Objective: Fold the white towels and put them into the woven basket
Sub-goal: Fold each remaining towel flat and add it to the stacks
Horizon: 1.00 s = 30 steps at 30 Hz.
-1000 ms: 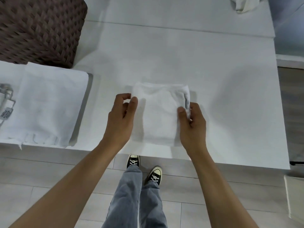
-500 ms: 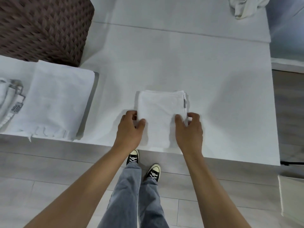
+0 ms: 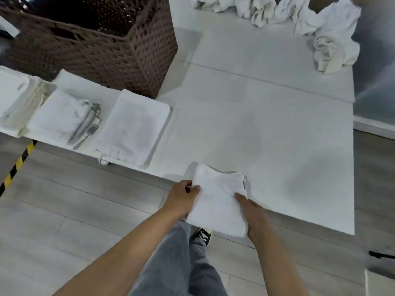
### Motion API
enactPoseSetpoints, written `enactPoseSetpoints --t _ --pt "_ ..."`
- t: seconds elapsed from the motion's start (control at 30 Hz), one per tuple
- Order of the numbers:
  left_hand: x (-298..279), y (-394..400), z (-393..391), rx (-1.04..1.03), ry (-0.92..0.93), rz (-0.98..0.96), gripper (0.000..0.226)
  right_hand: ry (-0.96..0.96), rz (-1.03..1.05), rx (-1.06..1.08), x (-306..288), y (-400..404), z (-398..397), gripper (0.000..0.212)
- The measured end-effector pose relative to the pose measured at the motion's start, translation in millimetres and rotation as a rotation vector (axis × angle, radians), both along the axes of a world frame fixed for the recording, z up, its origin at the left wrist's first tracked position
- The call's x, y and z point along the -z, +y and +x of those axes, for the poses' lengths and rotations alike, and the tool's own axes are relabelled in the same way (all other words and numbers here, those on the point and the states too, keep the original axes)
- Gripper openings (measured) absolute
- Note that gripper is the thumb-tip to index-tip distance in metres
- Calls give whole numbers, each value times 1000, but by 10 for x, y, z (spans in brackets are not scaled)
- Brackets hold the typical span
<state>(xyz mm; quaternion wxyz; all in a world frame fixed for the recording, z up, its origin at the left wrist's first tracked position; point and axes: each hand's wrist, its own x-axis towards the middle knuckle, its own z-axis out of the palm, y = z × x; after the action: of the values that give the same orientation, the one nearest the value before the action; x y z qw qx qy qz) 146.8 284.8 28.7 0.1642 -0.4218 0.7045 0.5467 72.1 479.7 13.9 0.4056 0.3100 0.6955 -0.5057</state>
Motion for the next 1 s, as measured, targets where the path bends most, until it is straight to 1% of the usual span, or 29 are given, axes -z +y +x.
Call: enactPoseSetpoints --t 0.1,0.2,0.27,0.37,0.43,0.57,0.67,0.83,1.0 --pt "-184 -140 142 -35 4 -25 30 109 -10 -49 -181 -165 28 20" --pt "-381 -320 253 -114 58 -50 26 220 -23 -150 -353 -421 16 16" --pt "-522 -470 321 -176 93 -64 23 303 -31 -227 -472 -635 5 17" --pt "-702 -731 433 -275 134 -75 24 442 -18 -369 -675 -987 4 25" --pt "-788 -926 495 -325 147 -93 23 487 -50 -422 -795 -1241 2 21" --pt "-864 -1332 579 -376 208 -108 11 567 -94 -509 -898 -1740 8 15" --pt "-846 -1698 651 -409 225 -91 12 584 -94 -533 -868 -2123 41 10" --pt "-752 -2446 766 -374 211 -62 13 547 -92 -498 -780 -2811 200 21" --pt "-583 -3194 754 -178 191 -93 13 534 -43 -386 -654 -3379 365 18"
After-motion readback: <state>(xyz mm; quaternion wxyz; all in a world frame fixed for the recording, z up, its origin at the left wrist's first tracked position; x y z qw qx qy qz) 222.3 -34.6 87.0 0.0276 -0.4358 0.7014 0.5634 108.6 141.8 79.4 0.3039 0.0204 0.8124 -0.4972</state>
